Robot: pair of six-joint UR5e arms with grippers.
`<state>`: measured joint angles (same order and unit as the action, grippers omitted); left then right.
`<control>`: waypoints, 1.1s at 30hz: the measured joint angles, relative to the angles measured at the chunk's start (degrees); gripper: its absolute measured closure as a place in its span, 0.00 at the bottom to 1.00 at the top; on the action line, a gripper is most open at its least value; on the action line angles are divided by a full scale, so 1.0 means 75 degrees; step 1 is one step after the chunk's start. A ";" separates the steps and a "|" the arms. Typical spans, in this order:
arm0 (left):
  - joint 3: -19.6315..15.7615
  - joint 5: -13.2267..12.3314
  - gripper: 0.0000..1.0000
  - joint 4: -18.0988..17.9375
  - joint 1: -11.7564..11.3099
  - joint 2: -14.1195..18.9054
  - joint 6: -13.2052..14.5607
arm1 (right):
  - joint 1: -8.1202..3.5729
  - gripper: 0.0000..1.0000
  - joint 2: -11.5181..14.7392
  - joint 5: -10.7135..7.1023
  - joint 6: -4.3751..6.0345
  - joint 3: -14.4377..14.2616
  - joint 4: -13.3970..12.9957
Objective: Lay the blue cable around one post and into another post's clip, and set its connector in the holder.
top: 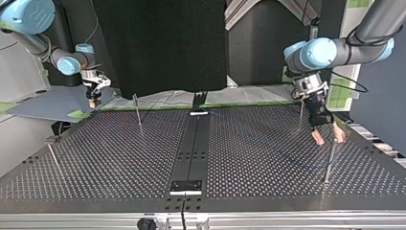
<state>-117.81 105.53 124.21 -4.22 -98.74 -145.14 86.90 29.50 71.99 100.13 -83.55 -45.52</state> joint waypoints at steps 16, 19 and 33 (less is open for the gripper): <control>0.0418 -0.0227 0.00 0.0152 -0.0101 -0.0010 0.0006 | 0.0019 1.00 0.0000 -0.0012 0.0021 0.0044 0.0005; 0.0556 -0.0302 0.00 0.0236 -0.0103 -0.0010 -0.0027 | 0.0020 1.00 0.0000 -0.0012 0.0022 0.0049 0.0008; 0.1112 -0.0172 0.00 0.0717 -0.0317 -0.0018 -0.0080 | 0.0032 1.00 -0.0001 -0.0012 0.0000 0.0051 0.0032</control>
<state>-109.47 104.24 129.59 -6.60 -98.87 -145.74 87.14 29.49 71.90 100.13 -83.17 -45.28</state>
